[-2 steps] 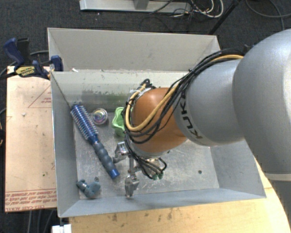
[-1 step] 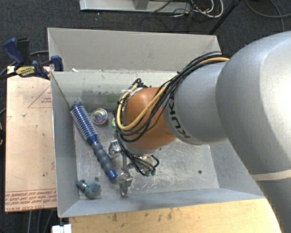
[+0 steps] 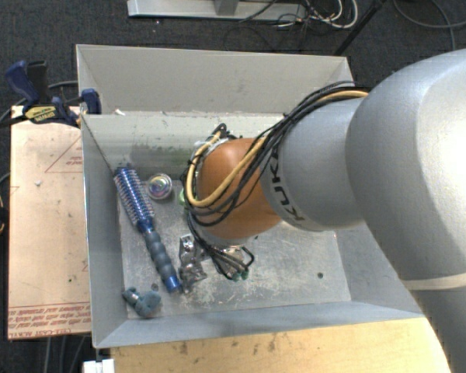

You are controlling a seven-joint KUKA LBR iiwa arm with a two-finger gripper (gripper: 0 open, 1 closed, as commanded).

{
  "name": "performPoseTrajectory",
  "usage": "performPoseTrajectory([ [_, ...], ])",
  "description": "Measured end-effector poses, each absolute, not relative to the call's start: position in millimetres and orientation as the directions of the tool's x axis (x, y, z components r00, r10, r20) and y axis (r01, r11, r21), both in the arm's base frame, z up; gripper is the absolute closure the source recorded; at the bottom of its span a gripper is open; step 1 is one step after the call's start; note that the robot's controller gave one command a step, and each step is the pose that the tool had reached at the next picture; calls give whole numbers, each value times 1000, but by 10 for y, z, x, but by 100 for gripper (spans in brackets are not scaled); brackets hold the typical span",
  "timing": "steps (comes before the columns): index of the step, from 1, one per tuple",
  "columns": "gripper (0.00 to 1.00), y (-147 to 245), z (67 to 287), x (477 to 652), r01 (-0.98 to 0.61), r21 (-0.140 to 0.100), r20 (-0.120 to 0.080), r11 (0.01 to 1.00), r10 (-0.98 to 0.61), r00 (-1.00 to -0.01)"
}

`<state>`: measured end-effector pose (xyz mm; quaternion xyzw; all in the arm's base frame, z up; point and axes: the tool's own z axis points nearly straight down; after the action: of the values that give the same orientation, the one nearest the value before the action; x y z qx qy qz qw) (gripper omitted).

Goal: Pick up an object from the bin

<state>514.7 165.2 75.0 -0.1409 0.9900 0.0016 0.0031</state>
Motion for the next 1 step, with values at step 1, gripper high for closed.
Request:
performPoseTrajectory([
  [1,0,1650,731,5140,-279,3,-6,960,-279,-960],
])
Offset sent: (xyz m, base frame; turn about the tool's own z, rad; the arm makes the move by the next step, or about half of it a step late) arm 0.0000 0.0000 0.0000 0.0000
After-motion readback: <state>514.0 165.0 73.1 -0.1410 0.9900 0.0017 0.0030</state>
